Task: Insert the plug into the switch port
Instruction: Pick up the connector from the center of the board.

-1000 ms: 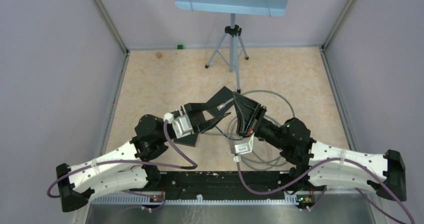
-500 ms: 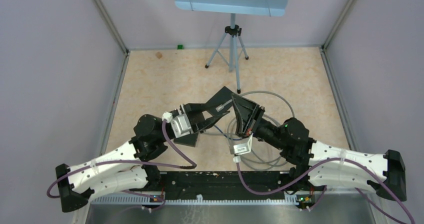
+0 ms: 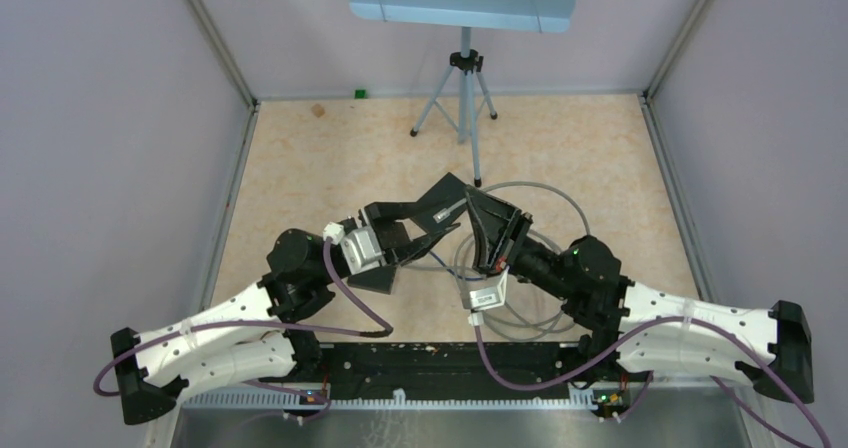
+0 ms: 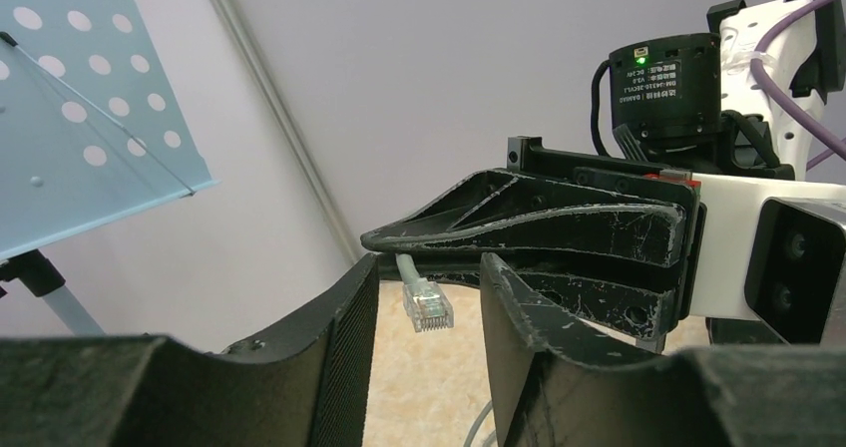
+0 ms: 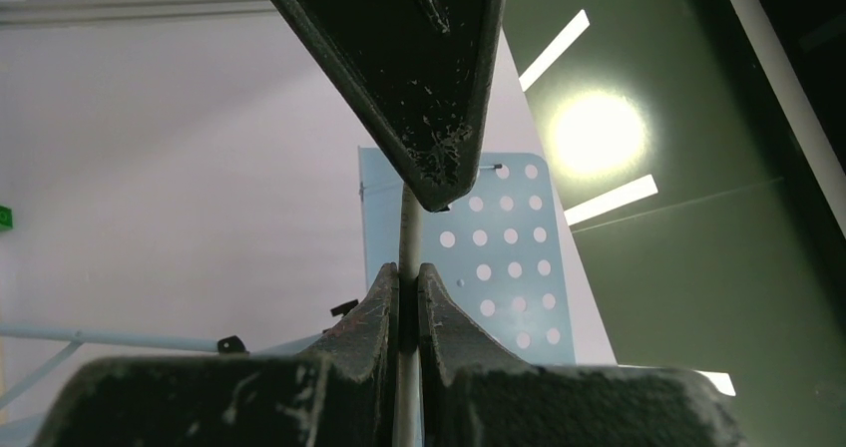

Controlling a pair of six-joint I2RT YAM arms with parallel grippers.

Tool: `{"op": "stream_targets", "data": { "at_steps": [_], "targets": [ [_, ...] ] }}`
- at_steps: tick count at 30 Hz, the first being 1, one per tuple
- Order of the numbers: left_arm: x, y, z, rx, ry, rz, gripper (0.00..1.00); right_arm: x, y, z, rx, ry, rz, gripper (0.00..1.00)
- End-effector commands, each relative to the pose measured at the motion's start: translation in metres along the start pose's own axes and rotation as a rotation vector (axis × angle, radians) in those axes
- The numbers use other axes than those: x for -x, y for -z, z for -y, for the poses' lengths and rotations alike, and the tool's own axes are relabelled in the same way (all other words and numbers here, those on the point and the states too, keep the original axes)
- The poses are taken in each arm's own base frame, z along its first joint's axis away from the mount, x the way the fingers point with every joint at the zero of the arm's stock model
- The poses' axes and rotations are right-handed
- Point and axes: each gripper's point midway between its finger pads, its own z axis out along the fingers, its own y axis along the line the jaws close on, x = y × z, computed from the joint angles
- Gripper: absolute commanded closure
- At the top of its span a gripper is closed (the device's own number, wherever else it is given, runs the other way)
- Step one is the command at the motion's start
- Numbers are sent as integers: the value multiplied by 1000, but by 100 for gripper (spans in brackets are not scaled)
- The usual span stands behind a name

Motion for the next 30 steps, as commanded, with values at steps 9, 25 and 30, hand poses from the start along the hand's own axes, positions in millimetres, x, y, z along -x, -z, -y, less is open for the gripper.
{"op": "stream_targets", "data": {
  "at_steps": [9, 25, 30],
  "targets": [
    [19, -2, -6, 18, -2, 44, 76, 2, 3, 20, -70, -18, 9, 100],
    [13, 1, -7, 3, -43, -25, 100, 29, 7, 4, 145, -471, 138, 31],
    [15, 6, 14, -160, -197, -39, 100, 74, 28, -9, 445, -827, 267, 27]
  ]
}}
